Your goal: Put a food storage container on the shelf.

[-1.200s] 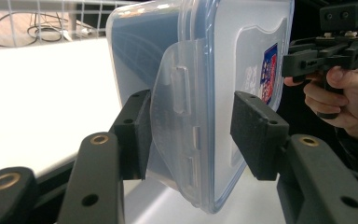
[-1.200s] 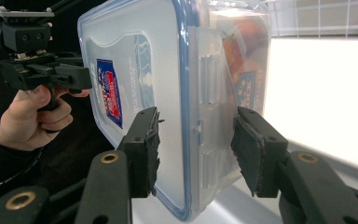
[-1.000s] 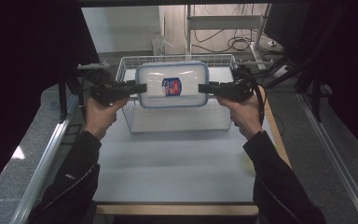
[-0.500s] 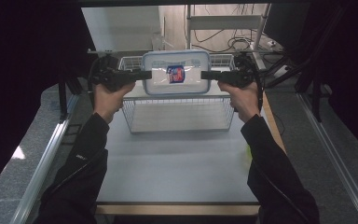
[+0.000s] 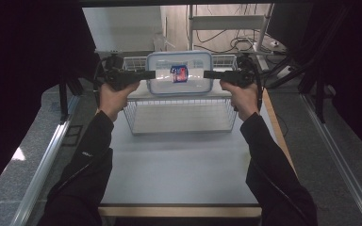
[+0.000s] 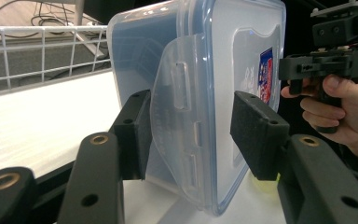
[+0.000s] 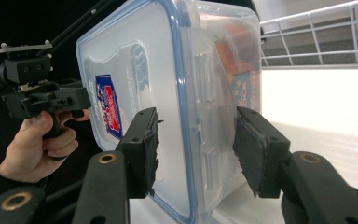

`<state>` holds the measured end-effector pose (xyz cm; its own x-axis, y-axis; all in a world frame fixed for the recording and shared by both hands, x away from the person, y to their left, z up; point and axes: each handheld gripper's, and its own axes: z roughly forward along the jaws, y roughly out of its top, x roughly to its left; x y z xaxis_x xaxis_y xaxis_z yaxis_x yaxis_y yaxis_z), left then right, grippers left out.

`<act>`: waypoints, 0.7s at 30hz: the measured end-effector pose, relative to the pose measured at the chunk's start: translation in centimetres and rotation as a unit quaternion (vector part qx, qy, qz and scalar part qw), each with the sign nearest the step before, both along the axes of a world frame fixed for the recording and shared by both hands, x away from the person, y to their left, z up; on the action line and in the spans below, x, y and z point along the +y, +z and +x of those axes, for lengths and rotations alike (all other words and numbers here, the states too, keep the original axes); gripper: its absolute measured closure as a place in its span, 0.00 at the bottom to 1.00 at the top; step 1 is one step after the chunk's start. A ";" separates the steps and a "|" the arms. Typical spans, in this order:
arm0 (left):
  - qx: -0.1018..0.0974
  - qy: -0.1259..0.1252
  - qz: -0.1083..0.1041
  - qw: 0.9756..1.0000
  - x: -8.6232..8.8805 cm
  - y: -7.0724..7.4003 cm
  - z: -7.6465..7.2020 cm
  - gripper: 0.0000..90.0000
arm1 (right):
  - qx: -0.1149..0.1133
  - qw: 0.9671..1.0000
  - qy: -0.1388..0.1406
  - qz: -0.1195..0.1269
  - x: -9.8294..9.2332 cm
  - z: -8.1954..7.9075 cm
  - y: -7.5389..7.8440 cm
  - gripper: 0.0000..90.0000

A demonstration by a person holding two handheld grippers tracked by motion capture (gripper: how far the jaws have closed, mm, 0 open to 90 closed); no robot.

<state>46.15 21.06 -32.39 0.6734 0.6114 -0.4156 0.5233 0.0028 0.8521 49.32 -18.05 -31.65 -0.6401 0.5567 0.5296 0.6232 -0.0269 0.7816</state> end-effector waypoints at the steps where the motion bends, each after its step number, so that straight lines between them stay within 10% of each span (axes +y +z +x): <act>1: -0.002 0.001 0.003 1.000 -0.1 0.0 0.0 0.54 | -0.002 1.000 -0.001 -0.001 0.0 0.0 0.0 0.55; 8: -0.019 0.019 0.043 0.999 -0.6 0.4 -0.1 0.44 | -0.028 0.999 -0.016 -0.036 1.0 -0.3 0.2 0.50; 21: -0.021 0.020 0.086 0.996 -1.2 -0.1 0.6 0.38 | -0.017 0.999 -0.024 -0.026 1.0 0.2 -0.2 0.42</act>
